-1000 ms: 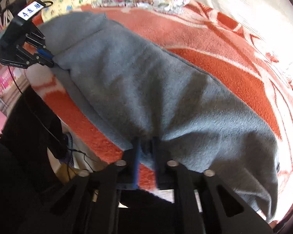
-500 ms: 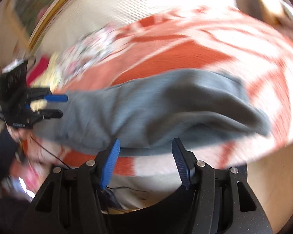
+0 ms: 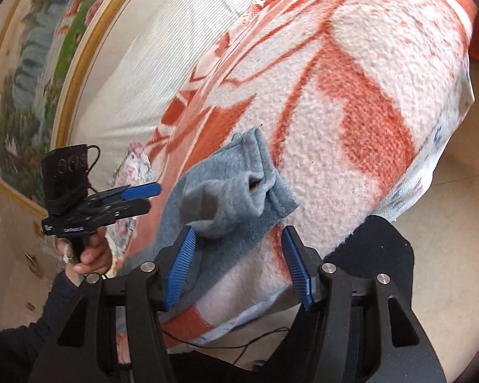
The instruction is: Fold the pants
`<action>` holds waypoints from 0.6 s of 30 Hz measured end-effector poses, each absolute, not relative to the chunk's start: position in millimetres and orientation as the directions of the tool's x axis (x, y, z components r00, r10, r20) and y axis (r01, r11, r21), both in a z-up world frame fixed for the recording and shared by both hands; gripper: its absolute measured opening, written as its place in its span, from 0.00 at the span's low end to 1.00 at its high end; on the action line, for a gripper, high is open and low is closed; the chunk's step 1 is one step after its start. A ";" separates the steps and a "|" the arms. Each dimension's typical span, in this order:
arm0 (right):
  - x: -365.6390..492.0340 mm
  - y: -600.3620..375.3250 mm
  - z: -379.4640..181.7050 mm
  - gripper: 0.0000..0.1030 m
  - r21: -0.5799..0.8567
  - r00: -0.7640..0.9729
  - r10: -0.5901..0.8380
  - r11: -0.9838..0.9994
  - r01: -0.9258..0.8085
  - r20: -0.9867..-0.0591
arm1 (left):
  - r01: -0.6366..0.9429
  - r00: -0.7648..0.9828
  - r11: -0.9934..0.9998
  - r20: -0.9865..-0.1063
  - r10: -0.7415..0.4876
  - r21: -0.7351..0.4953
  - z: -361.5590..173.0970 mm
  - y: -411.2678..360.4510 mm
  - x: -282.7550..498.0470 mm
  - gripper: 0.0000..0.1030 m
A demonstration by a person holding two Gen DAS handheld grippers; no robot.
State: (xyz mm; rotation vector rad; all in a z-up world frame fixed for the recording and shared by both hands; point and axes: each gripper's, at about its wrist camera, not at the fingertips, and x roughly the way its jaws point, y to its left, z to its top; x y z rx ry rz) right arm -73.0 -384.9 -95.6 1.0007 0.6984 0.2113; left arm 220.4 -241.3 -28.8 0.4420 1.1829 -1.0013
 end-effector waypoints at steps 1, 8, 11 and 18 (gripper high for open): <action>-74.7 -386.6 -95.5 0.64 0.832 0.776 0.460 0.536 0.144 -0.431 | 0.831 0.033 0.520 -0.915 -0.401 -0.198 -32.1 -250.3 222.8 0.57; -73.8 -393.3 -111.8 0.77 0.875 0.795 0.465 0.455 0.163 -0.389 | 0.843 -0.050 0.494 -0.945 -0.322 -0.213 -63.4 -307.6 233.8 0.61; -67.4 -390.5 -118.2 0.76 0.886 0.802 0.473 0.441 0.143 -0.365 | 0.859 -0.040 0.487 -0.969 -0.242 -0.157 -81.4 -327.1 231.4 0.63; -57.0 -387.2 -119.7 0.58 0.884 0.816 0.484 0.463 0.067 -0.316 | 0.857 -0.002 0.497 -0.967 -0.255 -0.133 -84.0 -338.0 235.0 0.69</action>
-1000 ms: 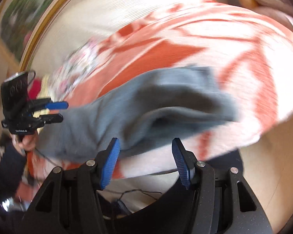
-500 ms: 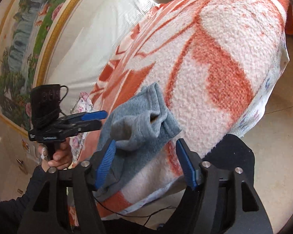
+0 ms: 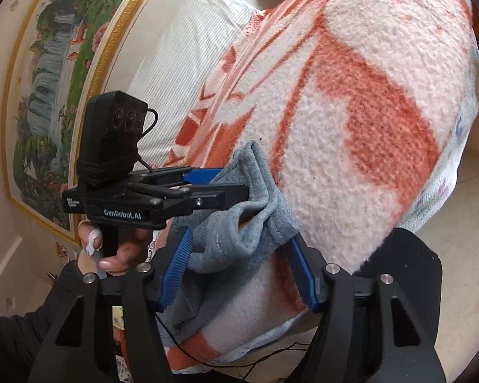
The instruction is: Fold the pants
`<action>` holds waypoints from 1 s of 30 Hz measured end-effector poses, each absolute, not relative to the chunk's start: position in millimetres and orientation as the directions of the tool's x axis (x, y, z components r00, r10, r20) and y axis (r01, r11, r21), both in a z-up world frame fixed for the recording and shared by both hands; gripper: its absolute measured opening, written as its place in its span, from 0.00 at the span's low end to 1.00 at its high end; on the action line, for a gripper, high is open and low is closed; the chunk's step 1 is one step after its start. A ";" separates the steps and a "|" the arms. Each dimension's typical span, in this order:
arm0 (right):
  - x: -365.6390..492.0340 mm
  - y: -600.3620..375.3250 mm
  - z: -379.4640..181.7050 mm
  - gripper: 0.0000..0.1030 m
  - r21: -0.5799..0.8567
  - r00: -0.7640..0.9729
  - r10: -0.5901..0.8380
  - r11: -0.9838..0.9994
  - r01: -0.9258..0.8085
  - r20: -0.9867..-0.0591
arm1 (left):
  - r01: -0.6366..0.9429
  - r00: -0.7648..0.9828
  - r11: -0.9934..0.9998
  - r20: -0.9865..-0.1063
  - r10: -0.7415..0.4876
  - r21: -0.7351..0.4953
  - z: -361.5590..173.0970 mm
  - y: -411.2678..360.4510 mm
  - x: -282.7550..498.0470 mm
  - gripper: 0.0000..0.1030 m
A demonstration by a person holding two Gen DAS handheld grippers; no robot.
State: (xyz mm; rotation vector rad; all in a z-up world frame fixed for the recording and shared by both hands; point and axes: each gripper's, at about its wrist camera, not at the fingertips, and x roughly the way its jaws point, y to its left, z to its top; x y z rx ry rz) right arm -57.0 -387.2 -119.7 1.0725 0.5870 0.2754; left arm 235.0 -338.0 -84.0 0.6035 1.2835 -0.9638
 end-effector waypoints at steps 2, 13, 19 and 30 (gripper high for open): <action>-54.2 -386.7 -125.9 0.41 0.878 0.812 0.483 0.474 0.071 -0.327 | 0.858 -0.003 0.493 -0.963 -0.270 -0.141 -83.9 -335.8 234.1 0.68; -45.3 -421.0 -97.2 0.07 0.861 0.860 0.436 0.508 0.007 -0.265 | 0.831 0.030 0.521 -0.921 -0.389 -0.193 -43.9 -358.8 259.3 0.22; -26.8 -453.5 -69.5 0.07 0.821 0.892 0.366 0.571 0.009 -0.264 | 0.818 0.086 0.533 -0.868 -0.488 -0.218 -1.0 -368.3 278.1 0.22; -33.6 -402.6 -12.4 0.07 0.791 0.852 0.502 0.576 -0.205 -0.145 | 0.803 0.128 0.521 -0.770 -0.625 -0.290 44.3 -285.4 249.7 0.21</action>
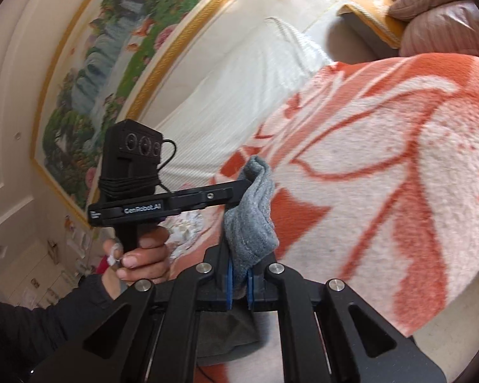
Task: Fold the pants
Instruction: 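Lift and fold the pants with both tools toward the bed edge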
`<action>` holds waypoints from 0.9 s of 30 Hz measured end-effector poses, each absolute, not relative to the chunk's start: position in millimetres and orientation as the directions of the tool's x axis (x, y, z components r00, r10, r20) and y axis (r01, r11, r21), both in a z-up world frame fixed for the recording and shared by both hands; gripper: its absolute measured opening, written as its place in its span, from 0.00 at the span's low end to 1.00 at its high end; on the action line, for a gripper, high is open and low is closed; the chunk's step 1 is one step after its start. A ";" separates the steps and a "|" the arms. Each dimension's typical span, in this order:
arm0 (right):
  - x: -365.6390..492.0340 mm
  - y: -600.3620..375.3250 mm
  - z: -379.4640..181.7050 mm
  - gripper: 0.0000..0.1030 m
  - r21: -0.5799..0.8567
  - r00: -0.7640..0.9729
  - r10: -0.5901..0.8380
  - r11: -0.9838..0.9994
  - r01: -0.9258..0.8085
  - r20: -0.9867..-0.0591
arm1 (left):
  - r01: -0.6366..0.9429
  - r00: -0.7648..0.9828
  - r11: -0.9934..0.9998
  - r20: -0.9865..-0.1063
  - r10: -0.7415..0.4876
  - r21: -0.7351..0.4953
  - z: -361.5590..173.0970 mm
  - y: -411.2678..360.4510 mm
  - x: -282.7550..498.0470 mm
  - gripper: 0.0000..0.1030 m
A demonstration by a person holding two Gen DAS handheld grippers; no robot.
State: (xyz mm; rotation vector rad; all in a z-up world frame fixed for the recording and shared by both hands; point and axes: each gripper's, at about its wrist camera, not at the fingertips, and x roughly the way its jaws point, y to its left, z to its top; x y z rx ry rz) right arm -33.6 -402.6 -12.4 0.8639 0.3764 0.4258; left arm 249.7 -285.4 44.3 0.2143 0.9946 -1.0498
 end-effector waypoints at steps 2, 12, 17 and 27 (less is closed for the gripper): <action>-34.1 -388.0 -5.5 0.07 0.789 0.836 0.535 0.563 -0.246 -0.121 | 0.788 0.138 0.530 -0.748 -0.650 -0.315 50.7 -265.7 242.8 0.21; -16.9 -300.9 14.8 0.07 0.774 0.700 0.710 0.483 -0.409 -0.073 | 0.682 0.251 0.603 -0.642 -0.724 -0.414 58.9 -150.3 210.6 0.21; -2.3 -254.5 16.9 0.07 0.765 0.617 0.783 0.446 -0.464 -0.083 | 0.602 0.322 0.638 -0.585 -0.744 -0.480 49.8 -81.1 197.2 0.21; 41.1 -160.5 -17.4 0.07 0.797 0.442 0.884 0.373 -0.475 -0.151 | 0.423 0.385 0.690 -0.572 -0.724 -0.587 -11.3 21.2 187.0 0.21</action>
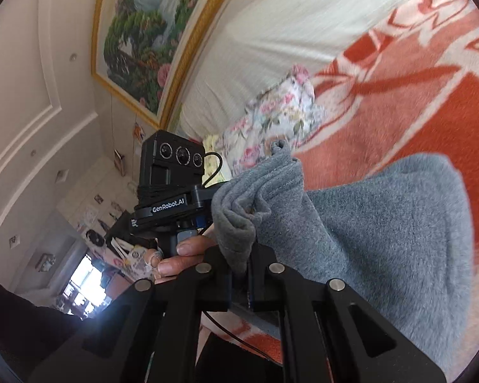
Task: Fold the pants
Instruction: 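Lift and fold the pants with both tools toward the bed edge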
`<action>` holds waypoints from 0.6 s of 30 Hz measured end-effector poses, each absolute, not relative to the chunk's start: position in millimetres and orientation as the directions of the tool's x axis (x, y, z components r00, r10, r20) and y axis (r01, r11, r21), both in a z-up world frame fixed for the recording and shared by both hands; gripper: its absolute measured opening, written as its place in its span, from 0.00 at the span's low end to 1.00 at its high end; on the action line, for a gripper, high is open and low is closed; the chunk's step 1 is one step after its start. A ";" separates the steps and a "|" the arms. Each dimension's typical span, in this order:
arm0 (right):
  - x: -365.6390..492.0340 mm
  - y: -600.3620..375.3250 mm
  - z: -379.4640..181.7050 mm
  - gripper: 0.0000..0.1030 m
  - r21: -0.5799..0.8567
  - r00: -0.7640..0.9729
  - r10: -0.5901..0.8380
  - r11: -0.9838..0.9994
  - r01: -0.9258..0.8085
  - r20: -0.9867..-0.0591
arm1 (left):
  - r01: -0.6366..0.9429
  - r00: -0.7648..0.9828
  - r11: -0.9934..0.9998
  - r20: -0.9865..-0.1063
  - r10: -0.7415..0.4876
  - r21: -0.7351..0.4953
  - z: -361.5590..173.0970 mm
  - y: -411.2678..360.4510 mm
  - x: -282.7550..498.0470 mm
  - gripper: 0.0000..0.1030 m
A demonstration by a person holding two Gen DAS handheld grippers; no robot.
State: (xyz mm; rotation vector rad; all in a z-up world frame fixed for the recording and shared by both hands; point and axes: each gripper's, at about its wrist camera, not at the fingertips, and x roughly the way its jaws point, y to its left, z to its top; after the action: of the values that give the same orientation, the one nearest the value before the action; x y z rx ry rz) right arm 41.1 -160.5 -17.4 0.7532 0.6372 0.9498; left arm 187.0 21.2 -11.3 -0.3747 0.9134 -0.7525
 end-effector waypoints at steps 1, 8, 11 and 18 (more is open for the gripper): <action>44.2 -152.9 -22.5 0.07 0.795 0.433 0.886 0.380 -0.472 -0.166 | 0.412 0.387 0.696 -0.579 -0.718 -0.588 -17.1 27.0 186.4 0.21; 58.6 -114.9 -52.8 0.07 0.770 0.394 0.874 0.453 -0.449 -0.285 | 0.320 0.369 0.734 -0.635 -0.679 -0.599 -61.2 63.2 190.4 0.21; 60.3 -102.1 -56.8 0.10 0.745 0.377 0.864 0.486 -0.456 -0.334 | 0.303 0.378 0.752 -0.650 -0.659 -0.586 -64.3 72.1 185.0 0.19; 49.5 -90.8 -46.8 0.43 0.695 0.341 0.859 0.510 -0.507 -0.381 | 0.229 0.450 0.759 -0.624 -0.638 -0.610 -51.5 110.8 152.4 0.21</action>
State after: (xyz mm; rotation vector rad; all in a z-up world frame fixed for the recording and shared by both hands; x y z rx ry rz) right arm 49.5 -90.8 -46.8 0.5083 0.8073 0.9399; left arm 152.4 110.8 -51.5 -0.4811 0.9641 -0.5617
